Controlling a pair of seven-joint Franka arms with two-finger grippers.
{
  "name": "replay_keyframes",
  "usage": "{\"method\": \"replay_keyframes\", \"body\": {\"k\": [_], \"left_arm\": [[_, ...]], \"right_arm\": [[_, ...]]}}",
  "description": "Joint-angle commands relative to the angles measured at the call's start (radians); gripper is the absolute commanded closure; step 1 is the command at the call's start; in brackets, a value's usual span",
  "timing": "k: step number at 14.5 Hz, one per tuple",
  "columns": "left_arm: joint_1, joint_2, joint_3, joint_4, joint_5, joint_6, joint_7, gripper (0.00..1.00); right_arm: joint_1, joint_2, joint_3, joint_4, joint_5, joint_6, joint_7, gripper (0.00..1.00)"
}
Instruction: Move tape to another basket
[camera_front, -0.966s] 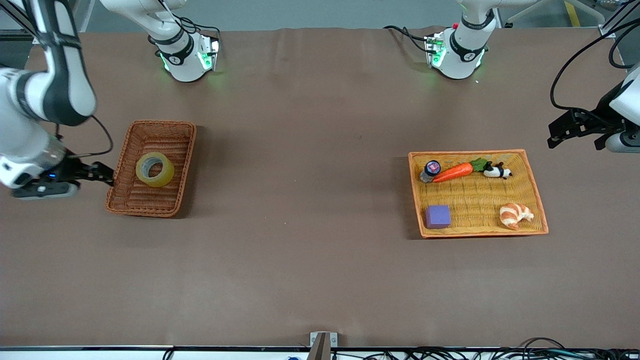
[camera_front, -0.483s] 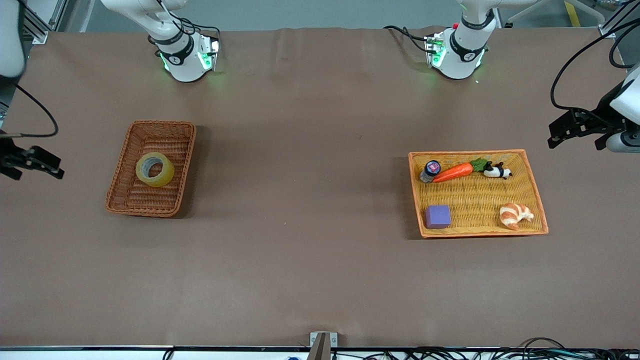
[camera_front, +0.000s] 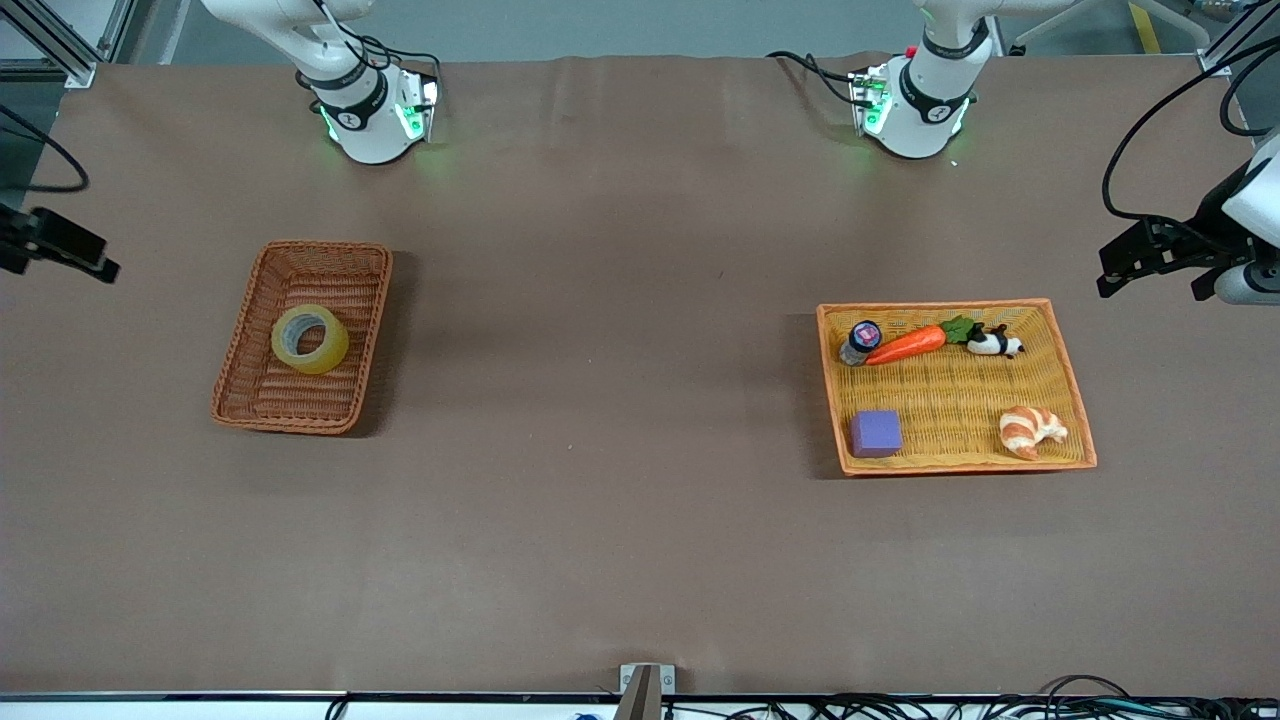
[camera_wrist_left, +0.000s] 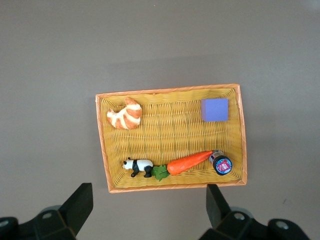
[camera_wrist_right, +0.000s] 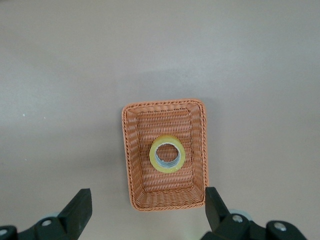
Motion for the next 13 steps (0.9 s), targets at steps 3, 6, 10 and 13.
{"method": "replay_keyframes", "body": {"k": [3, 6, 10, 13], "left_arm": [[-0.006, 0.004, 0.007, 0.018, -0.015, -0.005, -0.001, 0.0], [-0.006, 0.001, 0.007, 0.018, -0.016, -0.009, 0.001, 0.0], [-0.004, -0.005, 0.007, 0.012, -0.032, -0.009, -0.002, 0.0], [-0.006, -0.005, 0.007, 0.011, -0.032, -0.008, 0.001, 0.0]], "right_arm": [[-0.004, -0.007, -0.001, -0.072, -0.014, 0.057, 0.015, 0.0], [-0.004, -0.037, 0.002, -0.11, -0.028, 0.06, 0.013, 0.0], [-0.004, -0.101, 0.002, -0.224, -0.029, 0.141, 0.011, 0.0], [-0.002, -0.112, 0.002, -0.236, -0.031, 0.141, 0.01, 0.0]]}}
